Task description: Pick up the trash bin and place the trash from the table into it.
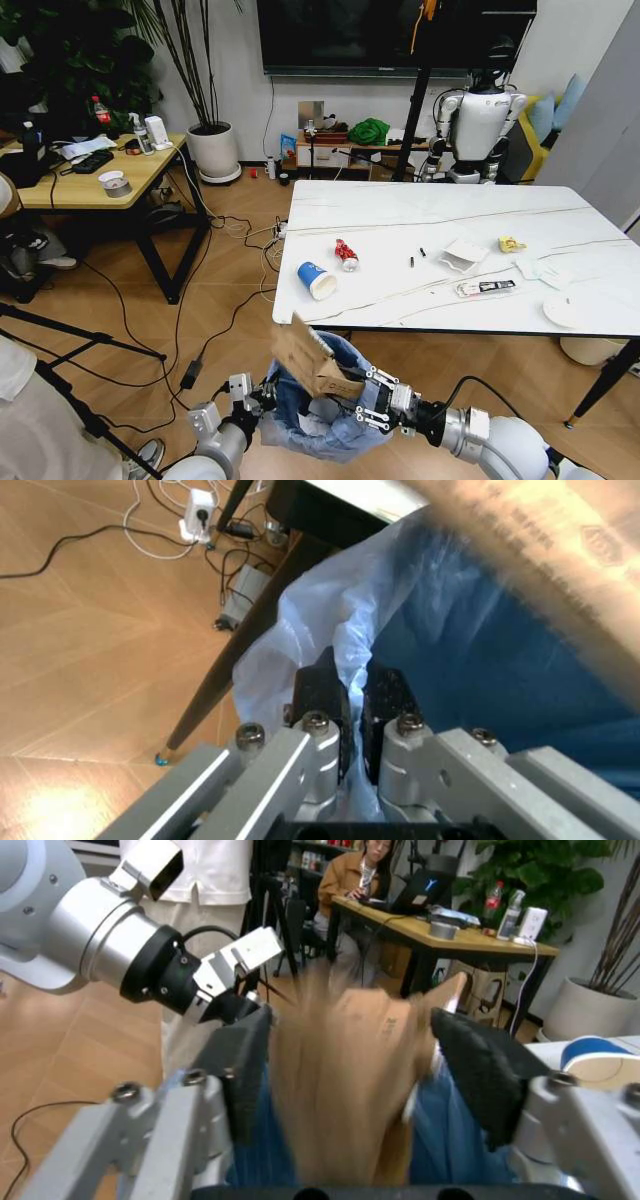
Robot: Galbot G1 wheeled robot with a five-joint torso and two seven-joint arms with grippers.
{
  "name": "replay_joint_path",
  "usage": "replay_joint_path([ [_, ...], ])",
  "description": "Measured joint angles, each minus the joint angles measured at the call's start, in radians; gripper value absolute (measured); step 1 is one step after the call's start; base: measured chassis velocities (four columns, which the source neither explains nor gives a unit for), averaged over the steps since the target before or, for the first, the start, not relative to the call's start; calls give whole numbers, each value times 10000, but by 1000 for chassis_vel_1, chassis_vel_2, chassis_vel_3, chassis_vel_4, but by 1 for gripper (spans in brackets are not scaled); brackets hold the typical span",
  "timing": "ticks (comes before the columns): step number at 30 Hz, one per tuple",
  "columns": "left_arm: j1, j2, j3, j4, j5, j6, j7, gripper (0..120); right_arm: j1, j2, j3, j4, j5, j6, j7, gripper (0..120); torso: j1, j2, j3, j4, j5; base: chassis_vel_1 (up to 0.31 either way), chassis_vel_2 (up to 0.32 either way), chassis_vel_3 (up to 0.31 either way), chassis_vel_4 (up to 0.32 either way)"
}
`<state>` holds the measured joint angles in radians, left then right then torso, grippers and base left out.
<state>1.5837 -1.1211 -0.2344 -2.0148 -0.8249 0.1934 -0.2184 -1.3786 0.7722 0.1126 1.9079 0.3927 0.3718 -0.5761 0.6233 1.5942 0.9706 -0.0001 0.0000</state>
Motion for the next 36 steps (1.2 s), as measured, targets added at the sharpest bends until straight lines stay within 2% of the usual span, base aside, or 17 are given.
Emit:
replay_joint_path([
  [10,325,-29,-463,-192,28,-16,-4,0,-74,-46,428,-280,141,304,-11,97,0,0,0,0,-1,0,0,0,0],
  [13,461,-74,-601,-286,27,-17,-4,0,-35,10,546,-332,294,336,238,100,0,0,0,0,-1,0,0,0,0],
  [17,1034,-260,-987,-588,161,-56,37,0,192,341,836,-445,760,244,1752,100,0,0,0,0,-1,0,0,0,0],
  [18,1034,-260,-987,-588,161,-56,37,0,192,341,836,-445,760,244,1752,100,0,0,0,0,-1,0,0,0,0],
  [23,1890,-383,-1475,-966,342,-135,136,0,526,807,879,-671,772,-366,3960,100,-1,0,0,3,0,0,0,0,0],
  [25,1944,-375,-1504,-992,356,-140,139,0,545,853,876,-686,755,-446,4208,100,-1,0,0,3,0,0,0,0,0],
  [28,2051,-186,-1620,-1060,377,-145,136,0,612,1090,795,-705,586,-920,6124,100,-1,0,0,-1,-2,0,0,0,0],
  [29,2049,-126,-1642,-1072,368,-145,125,0,663,1159,765,-733,596,-958,6407,100,-1,0,0,-2,-1,0,0,0,0],
  [36,2268,-67,-1825,-1207,384,-146,105,0,1426,1443,414,-1131,1166,-1102,6108,100,-1,0,0,1,0,0,0,0,0],
])
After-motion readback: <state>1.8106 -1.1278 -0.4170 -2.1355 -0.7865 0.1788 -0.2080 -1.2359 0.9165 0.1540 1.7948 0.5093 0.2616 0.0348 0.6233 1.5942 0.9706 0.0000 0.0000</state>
